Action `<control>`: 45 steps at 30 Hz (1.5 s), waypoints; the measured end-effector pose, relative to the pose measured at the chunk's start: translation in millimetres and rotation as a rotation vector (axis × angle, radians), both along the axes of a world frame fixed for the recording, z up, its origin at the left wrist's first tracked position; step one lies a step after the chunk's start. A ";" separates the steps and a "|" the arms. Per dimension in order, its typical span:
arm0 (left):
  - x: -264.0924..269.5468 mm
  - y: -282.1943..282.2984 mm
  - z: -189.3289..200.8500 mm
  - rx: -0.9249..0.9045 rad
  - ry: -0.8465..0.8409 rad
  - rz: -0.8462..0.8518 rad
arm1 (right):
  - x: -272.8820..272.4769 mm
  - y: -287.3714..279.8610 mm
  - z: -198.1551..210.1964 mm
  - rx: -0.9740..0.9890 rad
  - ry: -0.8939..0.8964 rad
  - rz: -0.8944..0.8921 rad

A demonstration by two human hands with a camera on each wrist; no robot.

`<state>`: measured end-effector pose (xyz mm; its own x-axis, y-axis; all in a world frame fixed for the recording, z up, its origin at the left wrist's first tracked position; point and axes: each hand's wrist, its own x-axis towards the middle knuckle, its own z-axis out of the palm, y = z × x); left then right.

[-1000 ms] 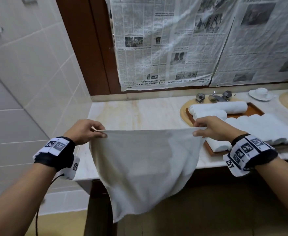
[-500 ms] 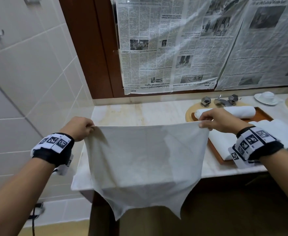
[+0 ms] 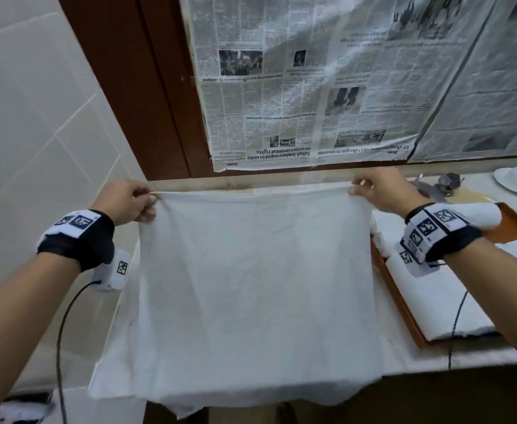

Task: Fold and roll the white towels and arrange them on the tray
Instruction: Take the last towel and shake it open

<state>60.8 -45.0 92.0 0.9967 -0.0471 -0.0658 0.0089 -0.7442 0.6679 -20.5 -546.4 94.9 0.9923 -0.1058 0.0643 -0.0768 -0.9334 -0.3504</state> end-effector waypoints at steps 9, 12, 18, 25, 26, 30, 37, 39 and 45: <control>95.8 -19.3 -49.9 0.120 -0.178 0.136 | 120.2 -5.3 -57.7 0.477 0.073 -0.164; 125.0 -21.6 -83.8 0.146 -0.128 0.133 | 152.2 -4.2 -94.6 0.581 0.070 -0.251; 170.8 -28.8 -153.3 0.089 -0.015 0.184 | 193.4 -5.8 -164.9 0.554 0.097 -0.359; 189.4 -31.6 -198.3 0.083 0.092 0.256 | 208.3 -1.7 -204.1 0.523 0.106 -0.373; 191.3 -32.1 -200.2 0.096 0.085 0.260 | 209.5 -1.4 -205.6 0.526 0.103 -0.368; 188.2 -34.3 -199.9 0.170 0.049 0.142 | 209.1 -4.3 -202.3 0.524 0.156 -0.309; 131.4 -35.3 -218.6 0.266 0.080 -0.128 | 158.7 17.5 -195.7 0.238 0.226 -0.048; 117.7 -41.4 -226.8 0.314 0.162 -0.157 | 147.0 26.8 -203.7 0.170 0.322 0.009; 95.3 -68.7 -242.6 0.579 0.248 -0.204 | 139.2 47.4 -227.1 -0.061 0.505 0.035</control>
<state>156.2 -113.6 -150.6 0.9236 -0.1211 -0.3638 -0.0679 -0.9855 0.1557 118.8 -499.1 -132.2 0.9041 -0.0826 -0.4193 -0.1907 -0.9561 -0.2227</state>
